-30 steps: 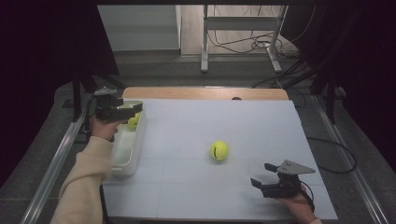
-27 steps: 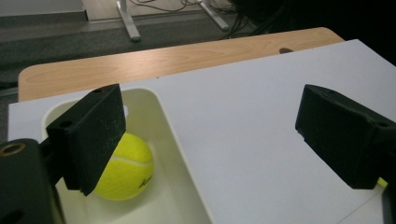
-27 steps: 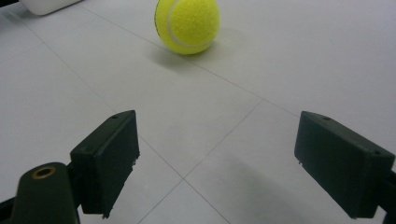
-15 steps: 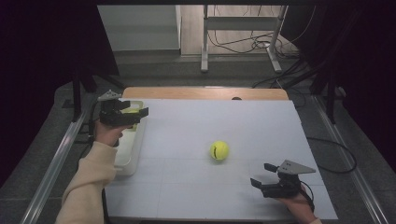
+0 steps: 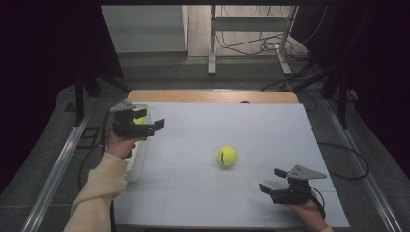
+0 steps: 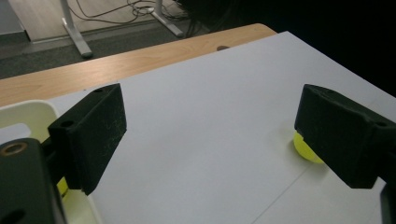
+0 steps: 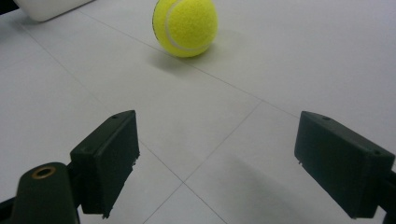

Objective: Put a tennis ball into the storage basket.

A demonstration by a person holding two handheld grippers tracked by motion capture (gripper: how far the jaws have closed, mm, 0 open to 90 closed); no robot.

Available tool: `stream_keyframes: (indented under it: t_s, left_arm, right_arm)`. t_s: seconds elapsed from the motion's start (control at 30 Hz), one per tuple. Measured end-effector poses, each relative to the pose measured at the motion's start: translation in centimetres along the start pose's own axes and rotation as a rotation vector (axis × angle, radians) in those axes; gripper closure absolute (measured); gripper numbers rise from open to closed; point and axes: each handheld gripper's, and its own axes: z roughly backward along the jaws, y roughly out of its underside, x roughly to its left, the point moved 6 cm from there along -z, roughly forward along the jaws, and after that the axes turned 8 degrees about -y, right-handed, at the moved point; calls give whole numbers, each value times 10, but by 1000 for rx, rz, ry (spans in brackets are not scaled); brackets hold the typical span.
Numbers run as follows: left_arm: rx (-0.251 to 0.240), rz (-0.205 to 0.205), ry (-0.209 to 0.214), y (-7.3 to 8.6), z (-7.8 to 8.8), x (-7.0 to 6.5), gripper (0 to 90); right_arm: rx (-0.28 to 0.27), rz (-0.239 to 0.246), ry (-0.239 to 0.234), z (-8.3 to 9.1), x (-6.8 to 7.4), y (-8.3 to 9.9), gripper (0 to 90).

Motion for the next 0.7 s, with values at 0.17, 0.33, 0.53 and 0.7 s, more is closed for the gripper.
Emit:
stream_keyframes:
  t_s: [0.17,0.33,0.53,0.7]
  left_arm:
    - [-11,-11,16,1,-1,-7,102]
    - [-17,-28,38,-1,0,-17,102]
    - [-4,-41,55,2,-5,-29,100]
    - [8,-42,65,4,-11,-34,100]
  right_arm:
    - [8,4,6,0,1,1,146]
    - [10,6,9,-2,1,1,146]
    - [12,16,1,-3,1,0,146]
    - [10,11,-3,-3,0,0,146]
